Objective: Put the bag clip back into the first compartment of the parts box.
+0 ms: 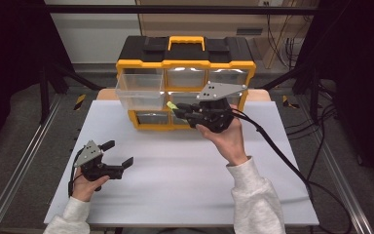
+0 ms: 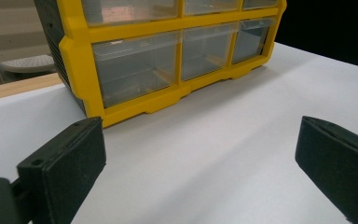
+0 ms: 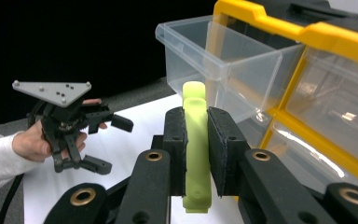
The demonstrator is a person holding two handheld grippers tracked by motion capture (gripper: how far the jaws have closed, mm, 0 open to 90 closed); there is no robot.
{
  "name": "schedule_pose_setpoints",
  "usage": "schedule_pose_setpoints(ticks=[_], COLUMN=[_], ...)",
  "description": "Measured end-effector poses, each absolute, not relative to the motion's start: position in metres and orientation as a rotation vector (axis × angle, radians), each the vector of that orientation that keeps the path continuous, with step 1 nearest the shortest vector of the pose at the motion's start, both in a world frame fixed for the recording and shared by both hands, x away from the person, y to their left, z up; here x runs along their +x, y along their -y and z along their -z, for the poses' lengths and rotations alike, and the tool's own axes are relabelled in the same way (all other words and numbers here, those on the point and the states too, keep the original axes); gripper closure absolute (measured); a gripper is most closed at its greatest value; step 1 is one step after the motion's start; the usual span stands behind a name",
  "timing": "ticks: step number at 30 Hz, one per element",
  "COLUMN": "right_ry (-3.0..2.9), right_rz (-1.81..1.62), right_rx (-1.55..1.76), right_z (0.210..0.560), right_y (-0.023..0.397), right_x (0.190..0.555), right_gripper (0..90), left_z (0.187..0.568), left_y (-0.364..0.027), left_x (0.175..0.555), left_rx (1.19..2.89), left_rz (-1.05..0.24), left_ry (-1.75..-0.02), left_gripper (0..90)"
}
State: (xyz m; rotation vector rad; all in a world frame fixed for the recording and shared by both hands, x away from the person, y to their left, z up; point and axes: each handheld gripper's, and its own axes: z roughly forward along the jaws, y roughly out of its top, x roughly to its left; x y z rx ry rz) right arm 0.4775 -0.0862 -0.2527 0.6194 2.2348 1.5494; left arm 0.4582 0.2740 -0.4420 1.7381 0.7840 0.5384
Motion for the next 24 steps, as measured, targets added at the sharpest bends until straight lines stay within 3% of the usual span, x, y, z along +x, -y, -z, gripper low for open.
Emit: schedule_pose_setpoints(ticks=[24], right_ry=[-2.203], right_rz=[-1.535], right_rx=[0.613], right_z=[0.22], right_y=[0.067], right_x=[0.5], right_gripper=[78.0], left_z=[0.442], left_y=[-0.274], left_x=[0.459], left_rx=[1.738], left_rz=[-0.538], left_ry=[-0.78], left_gripper=[1.6])
